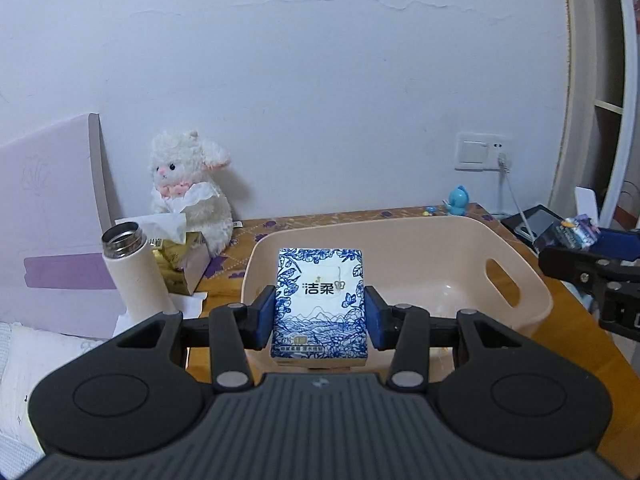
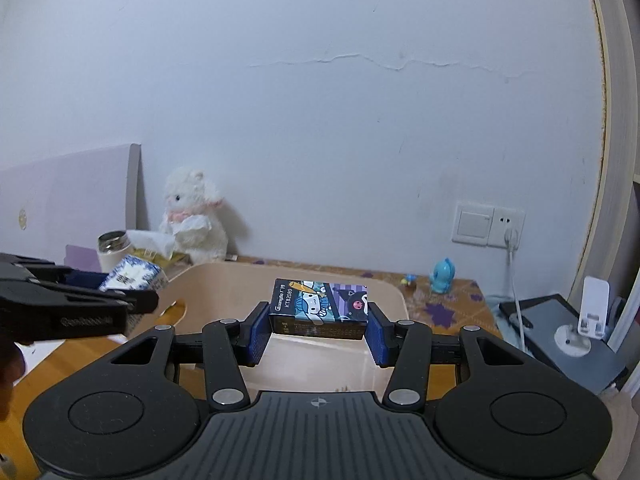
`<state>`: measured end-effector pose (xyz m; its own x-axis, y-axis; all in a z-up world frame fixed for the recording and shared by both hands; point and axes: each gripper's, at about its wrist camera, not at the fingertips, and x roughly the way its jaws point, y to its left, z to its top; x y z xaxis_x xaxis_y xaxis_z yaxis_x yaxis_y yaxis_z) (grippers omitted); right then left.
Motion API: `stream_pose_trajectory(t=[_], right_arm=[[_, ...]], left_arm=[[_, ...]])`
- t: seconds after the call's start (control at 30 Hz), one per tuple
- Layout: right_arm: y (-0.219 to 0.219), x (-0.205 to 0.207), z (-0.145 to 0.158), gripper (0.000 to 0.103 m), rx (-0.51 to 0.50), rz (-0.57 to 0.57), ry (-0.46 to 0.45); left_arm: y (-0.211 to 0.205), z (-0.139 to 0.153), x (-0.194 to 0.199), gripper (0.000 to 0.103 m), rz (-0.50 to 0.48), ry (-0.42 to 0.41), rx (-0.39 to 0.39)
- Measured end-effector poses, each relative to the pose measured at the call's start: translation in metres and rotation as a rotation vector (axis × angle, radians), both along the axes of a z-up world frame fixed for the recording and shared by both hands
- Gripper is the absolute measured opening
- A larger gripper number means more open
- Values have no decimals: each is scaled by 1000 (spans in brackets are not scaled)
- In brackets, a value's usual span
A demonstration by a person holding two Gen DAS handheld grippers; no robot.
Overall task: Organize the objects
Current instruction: 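Carry both packs over the basket and open both tools to drop them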
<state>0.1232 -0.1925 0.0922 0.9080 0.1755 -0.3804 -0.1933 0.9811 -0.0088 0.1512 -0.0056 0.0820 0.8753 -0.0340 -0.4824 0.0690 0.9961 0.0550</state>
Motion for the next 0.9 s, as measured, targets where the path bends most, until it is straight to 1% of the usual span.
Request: stream_pose_trajectory(t=[0.1,0.2,0.3,0.47,0.53,0.63,0.73,0.83,0.87,0.9], right_arm=[[4,15,-3,46,-15,-15,7],[7,30,-9,46,-21,-30,31],[8,45,-18,46,-36,-42,63],[12,68,-39,46,-81,-73,104],[13,76,-47,46,-86,-82,132],[13,86,-61,46,-87,-88,189],[13,93,-73,46,-90,-88,243],[13,93,-76,46,-114,-107,233],[13,93,-75,48,-117,-108,228],[13,91,-74,56,-115,-108,222]], left_arm=[[-5,-6,21,47,19,18,5],[-9,-20,44,47,22,75,9],[-14,-36,62,47,42,120,41],[-17,-60,83,47,43,177,85],[-19,-70,89,47,43,207,108],[-18,-81,97,48,46,247,115],[-16,-86,99,48,42,254,109],[-15,-85,98,48,34,252,109],[-15,-84,98,49,31,251,113],[-16,-83,98,49,29,250,117]])
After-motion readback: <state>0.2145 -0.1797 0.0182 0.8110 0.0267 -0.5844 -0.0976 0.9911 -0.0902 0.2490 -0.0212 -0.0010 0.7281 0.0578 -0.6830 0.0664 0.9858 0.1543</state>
